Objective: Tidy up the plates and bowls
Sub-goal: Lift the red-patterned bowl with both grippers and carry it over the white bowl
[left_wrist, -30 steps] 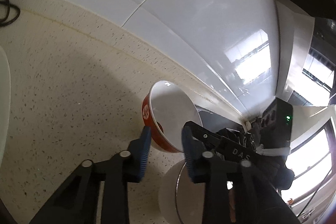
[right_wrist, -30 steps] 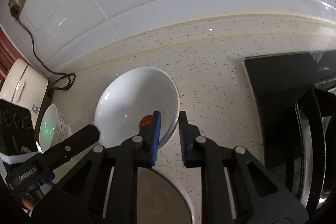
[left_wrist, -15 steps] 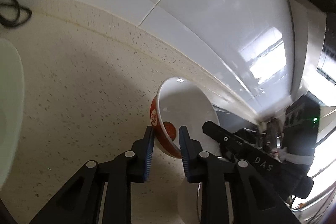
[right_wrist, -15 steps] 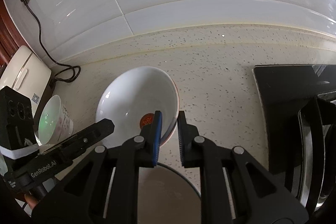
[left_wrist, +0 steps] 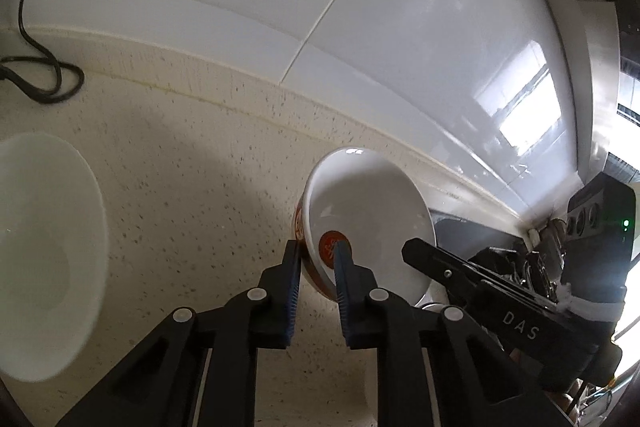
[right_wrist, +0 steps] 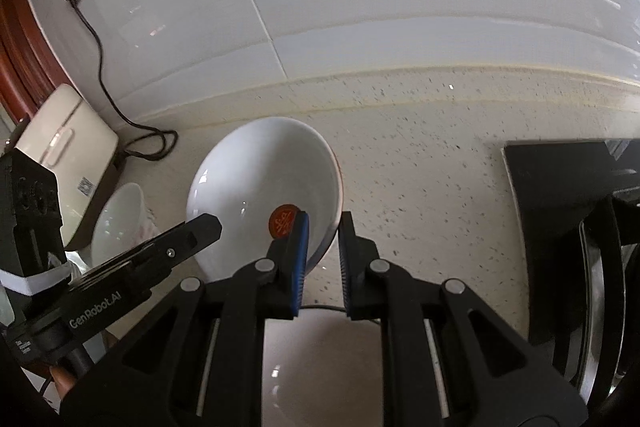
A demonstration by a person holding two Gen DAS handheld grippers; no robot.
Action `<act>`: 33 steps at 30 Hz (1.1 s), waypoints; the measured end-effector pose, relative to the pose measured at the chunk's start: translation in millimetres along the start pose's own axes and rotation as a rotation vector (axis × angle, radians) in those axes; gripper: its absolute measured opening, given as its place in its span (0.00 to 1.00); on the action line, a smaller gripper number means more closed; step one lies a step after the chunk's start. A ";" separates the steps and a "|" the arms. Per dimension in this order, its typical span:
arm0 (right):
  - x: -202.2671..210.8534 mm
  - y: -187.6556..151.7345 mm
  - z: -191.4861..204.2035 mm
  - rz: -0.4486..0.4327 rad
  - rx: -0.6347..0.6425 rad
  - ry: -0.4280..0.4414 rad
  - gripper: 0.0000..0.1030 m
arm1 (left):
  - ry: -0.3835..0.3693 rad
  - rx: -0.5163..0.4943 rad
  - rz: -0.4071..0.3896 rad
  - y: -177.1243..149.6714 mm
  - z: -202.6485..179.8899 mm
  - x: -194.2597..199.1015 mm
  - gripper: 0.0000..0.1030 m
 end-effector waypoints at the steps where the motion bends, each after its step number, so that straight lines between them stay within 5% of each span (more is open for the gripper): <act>1: 2.9 0.6 3.6 -0.010 0.002 0.009 0.17 | 0.004 -0.005 -0.008 2.3 0.1 2.7 0.16; 18: 10.8 -5.4 56.7 -0.049 0.015 0.174 0.17 | 0.141 -0.059 -0.034 12.5 7.7 62.8 0.15; 33: -3.5 -27.1 107.8 -0.030 0.048 0.293 0.17 | 0.409 -0.085 -0.042 14.2 30.7 107.1 0.13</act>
Point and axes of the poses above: each gripper's, at about its wrist camera, not at the fingertips, and x roughly against the way its jaws point, z to its left, y to its top, the point moved 6 cm from there along -x, roughly the way its jaws point, and after that the axes turned 9 degrees about -x, right-handed, at the moved point
